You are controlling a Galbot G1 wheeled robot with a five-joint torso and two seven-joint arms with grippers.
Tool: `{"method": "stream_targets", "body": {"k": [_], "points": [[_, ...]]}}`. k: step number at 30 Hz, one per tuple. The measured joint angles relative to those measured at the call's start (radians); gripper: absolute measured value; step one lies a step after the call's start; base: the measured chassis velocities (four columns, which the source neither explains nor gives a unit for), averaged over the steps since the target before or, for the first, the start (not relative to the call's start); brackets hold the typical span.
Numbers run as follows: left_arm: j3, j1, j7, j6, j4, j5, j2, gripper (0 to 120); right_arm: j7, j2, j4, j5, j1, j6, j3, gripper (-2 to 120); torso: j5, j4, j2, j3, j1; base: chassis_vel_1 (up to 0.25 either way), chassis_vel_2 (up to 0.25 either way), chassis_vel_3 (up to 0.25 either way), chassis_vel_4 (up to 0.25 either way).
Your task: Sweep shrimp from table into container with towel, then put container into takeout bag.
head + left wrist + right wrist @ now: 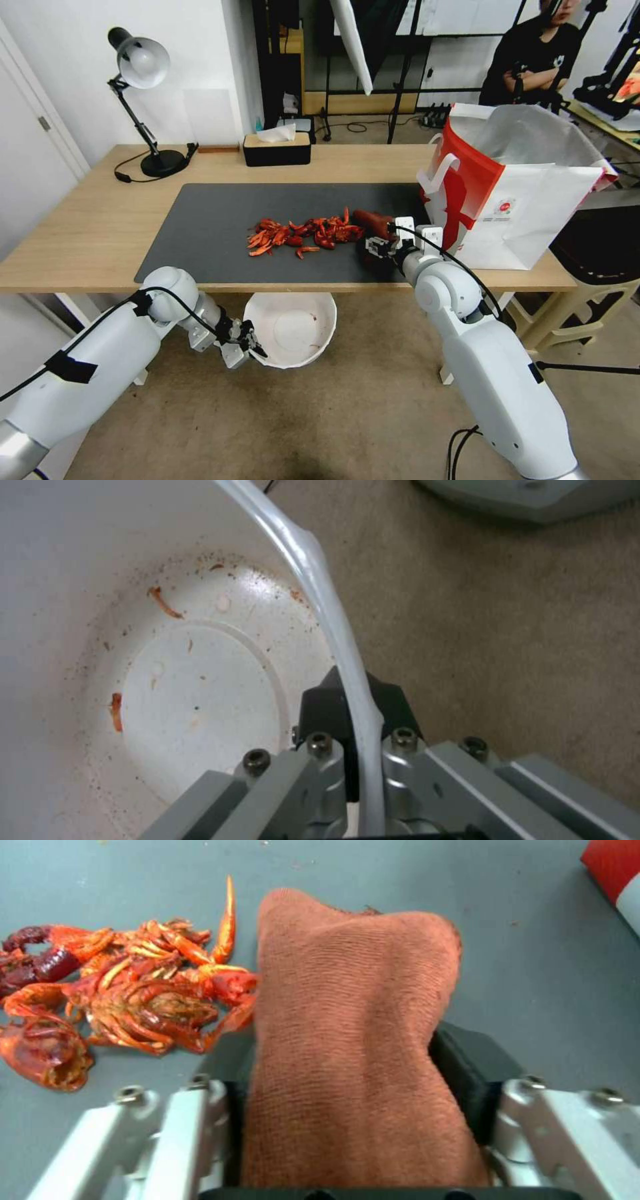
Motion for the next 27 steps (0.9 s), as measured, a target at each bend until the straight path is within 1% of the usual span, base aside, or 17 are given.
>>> {"method": "stream_targets", "body": {"k": [1, 3, 4, 5, 6, 7, 8, 9, 10, 13, 15, 19, 20, 22, 24, 25, 27], "points": [[0.000, 0.000, 0.000, 0.000, 0.000, 0.000, 0.000, 0, 0.000, 0.000, 0.000, 0.000, 0.000, 0.000, 0.000, 51, 0.0000, 0.0000, 0.000, 0.000, 0.000, 0.000, 0.000, 0.000, 0.000], [0.002, 0.000, 0.000, -0.001, 0.003, 0.000, 0.000, 0, -0.004, 0.000, 0.003, -0.001, -0.007, 0.001, 0.003, 42, 0.0000, 0.0000, 0.000, 0.000, 0.000, 0.000, 0.000, 0.000, 0.000], [0.003, -0.001, 0.000, -0.001, 0.003, 0.000, 0.000, 0, -0.005, 0.000, 0.004, -0.001, -0.008, 0.001, 0.004, 40, 0.0000, 0.0000, 0.000, 0.000, 0.000, 0.000, 0.000, 0.000, 0.000], [0.004, -0.003, 0.000, -0.002, 0.007, 0.001, 0.000, 0, -0.006, -0.001, 0.007, -0.001, -0.012, 0.001, 0.006, 33, 0.0000, 0.0000, 0.000, 0.000, 0.000, 0.000, 0.000, 0.000, 0.000], [0.004, -0.003, 0.000, -0.002, 0.007, 0.001, 0.000, 0, -0.006, -0.001, 0.007, -0.001, -0.012, 0.001, 0.006, 33, 0.0000, 0.0000, 0.000, 0.000, 0.000, 0.000, 0.000, 0.000, 0.000], [0.004, -0.006, 0.000, -0.004, 0.011, 0.001, 0.001, 0, -0.006, -0.002, 0.009, -0.002, -0.016, 0.004, 0.009, 26, 0.0002, 0.0000, 0.000, 0.000, 0.000, 0.000, 0.000, 0.000, 0.000], [0.004, -0.006, 0.000, -0.004, 0.013, 0.001, 0.001, 0, -0.006, -0.004, 0.010, -0.002, -0.018, 0.007, 0.009, 25, 0.0002, 0.0000, 0.000, 0.000, 0.000, 0.000, 0.000, 0.000, 0.000], [0.003, -0.006, 0.000, -0.006, 0.014, 0.001, 0.001, 0, -0.007, -0.008, 0.010, -0.002, -0.020, 0.014, 0.010, 19, 0.0001, 0.0000, 0.000, 0.000, 0.000, 0.000, 0.000, 0.000, 0.000], [0.003, -0.006, 0.000, -0.006, 0.014, 0.001, 0.001, 0, -0.007, -0.008, 0.010, -0.002, -0.020, 0.014, 0.010, 19, 0.0001, 0.0000, 0.000, 0.000, 0.000, 0.000, 0.000, 0.000, 0.000], [-0.002, -0.002, 0.000, -0.008, 0.013, 0.001, 0.002, 0, -0.024, -0.017, 0.015, -0.002, -0.022, 0.032, 0.013, 7, 0.0001, -0.0001, 0.000, 0.000, 0.000, 0.000, 0.000, 0.000, 0.000], [-0.004, 0.001, 0.000, -0.008, 0.011, 0.001, 0.003, 0, -0.039, -0.019, 0.024, -0.004, -0.022, 0.041, 0.017, 4, 0.0001, 0.0000, 0.000, 0.000, 0.000, 0.000, 0.000, 0.000, 0.000], [-0.009, 0.011, 0.000, -0.008, 0.003, 0.000, 0.010, 0, -0.108, -0.046, 0.042, -0.051, -0.001, 0.100, 0.025, 4, 0.0000, 0.0000, 0.000, 0.000, 0.000, 0.000, 0.000, 0.000, 0.000], [-0.009, 0.011, 0.000, -0.008, 0.003, 0.000, 0.010, 0, -0.108, -0.046, 0.042, -0.051, -0.001, 0.100, 0.025, 4, 0.0000, 0.0000, 0.000, 0.000, 0.000, 0.000, 0.000, 0.000, 0.000], [-0.013, 0.016, 0.001, -0.008, 0.002, -0.001, 0.013, 0, -0.151, -0.068, 0.030, -0.094, 0.024, 0.148, 0.024, 4, 0.0000, 0.0000, 0.000, 0.000, 0.000, 0.000, 0.000, 0.000, 0.000], [-0.016, 0.019, 0.001, -0.007, 0.001, -0.001, 0.012, 0, -0.228, -0.100, -0.021, -0.154, 0.080, 0.226, 0.013, 4, 0.0001, 0.0000, 0.000, 0.000, 0.000, 0.000, 0.000, 0.000, 0.000], [-0.016, 0.019, 0.001, -0.007, 0.001, -0.001, 0.012, 0, -0.228, -0.100, -0.021, -0.154, 0.080, 0.226, 0.013, 4, 0.0001, 0.0000, 0.000, 0.000, 0.000, 0.000, 0.000, 0.000, 0.000], [-0.017, 0.019, 0.002, -0.007, 0.002, -0.001, 0.010, 0, -0.277, -0.119, -0.066, -0.189, 0.123, 0.268, -0.005, 4, 0.0001, -0.0001, 0.000, 0.000, 0.000, 0.000, 0.000, 0.000, 0.000]]}}
